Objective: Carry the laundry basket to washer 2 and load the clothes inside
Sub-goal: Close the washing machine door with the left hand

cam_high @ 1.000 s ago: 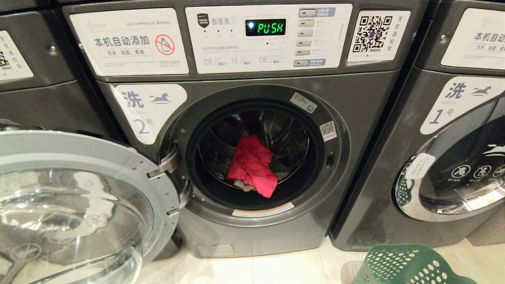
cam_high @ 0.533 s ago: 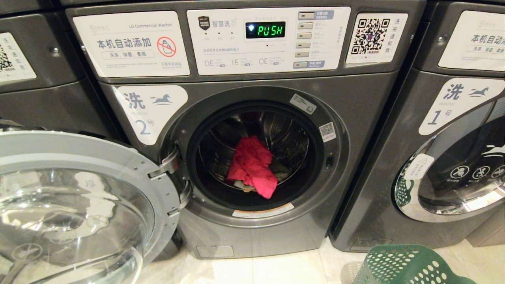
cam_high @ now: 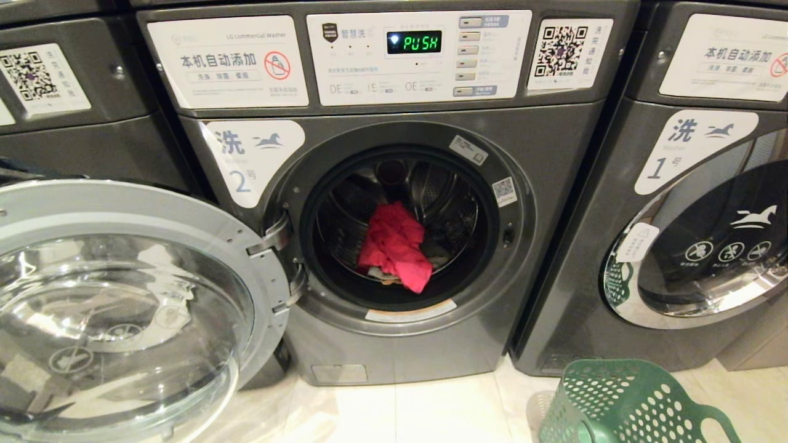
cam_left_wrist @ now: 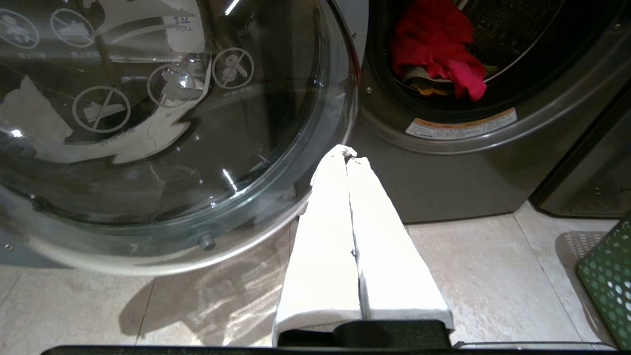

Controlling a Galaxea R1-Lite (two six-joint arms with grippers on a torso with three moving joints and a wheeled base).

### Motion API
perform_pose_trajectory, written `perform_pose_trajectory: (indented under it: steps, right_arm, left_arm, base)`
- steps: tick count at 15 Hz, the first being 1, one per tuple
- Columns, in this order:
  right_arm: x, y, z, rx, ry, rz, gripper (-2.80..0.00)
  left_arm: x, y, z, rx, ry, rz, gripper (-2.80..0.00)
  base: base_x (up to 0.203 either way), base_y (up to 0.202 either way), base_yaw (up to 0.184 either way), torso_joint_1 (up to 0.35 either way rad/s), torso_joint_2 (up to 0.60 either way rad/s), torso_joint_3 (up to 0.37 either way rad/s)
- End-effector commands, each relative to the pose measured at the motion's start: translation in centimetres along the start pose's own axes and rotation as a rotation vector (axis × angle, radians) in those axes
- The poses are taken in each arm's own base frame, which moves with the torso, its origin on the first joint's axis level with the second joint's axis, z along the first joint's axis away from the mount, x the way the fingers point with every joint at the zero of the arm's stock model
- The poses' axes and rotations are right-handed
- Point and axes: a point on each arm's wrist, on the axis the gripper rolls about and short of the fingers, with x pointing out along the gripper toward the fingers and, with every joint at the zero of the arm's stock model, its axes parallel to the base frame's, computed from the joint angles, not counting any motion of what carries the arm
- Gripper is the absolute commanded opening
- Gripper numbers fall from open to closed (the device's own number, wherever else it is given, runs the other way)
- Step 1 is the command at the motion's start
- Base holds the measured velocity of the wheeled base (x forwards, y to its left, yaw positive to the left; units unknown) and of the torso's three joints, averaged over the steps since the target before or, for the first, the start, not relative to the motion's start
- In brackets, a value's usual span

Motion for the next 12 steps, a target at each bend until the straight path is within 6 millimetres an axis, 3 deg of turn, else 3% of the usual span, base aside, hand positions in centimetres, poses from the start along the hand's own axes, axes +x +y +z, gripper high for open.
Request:
perform_pose_trajectory:
  steps: [1, 8, 12]
  right_arm:
    - [0.01, 0.00, 0.00, -0.001, 0.002, 0.000, -2.80]
    - [0.01, 0.00, 0.00, 0.001, 0.002, 0.000, -2.80]
    - [0.02, 0.02, -0.10, 0.000, 0.009, 0.007, -2.80]
  left_arm:
    - [0.00, 0.00, 0.00, 0.000, 0.000, 0.000, -2.80]
    - [0.00, 0.00, 0.00, 0.000, 0.000, 0.000, -2.80]
    - [0.01, 0.00, 0.01, 0.001, 0.001, 0.000, -2.80]
  base:
    - [-0.195, 0.000, 0.000, 0.002, 0.00, 0.002]
    - [-0.186, 0.000, 0.000, -0.001, 0.00, 0.004]
    - [0.000, 0.000, 0.000, 0.000, 0.00, 0.000]
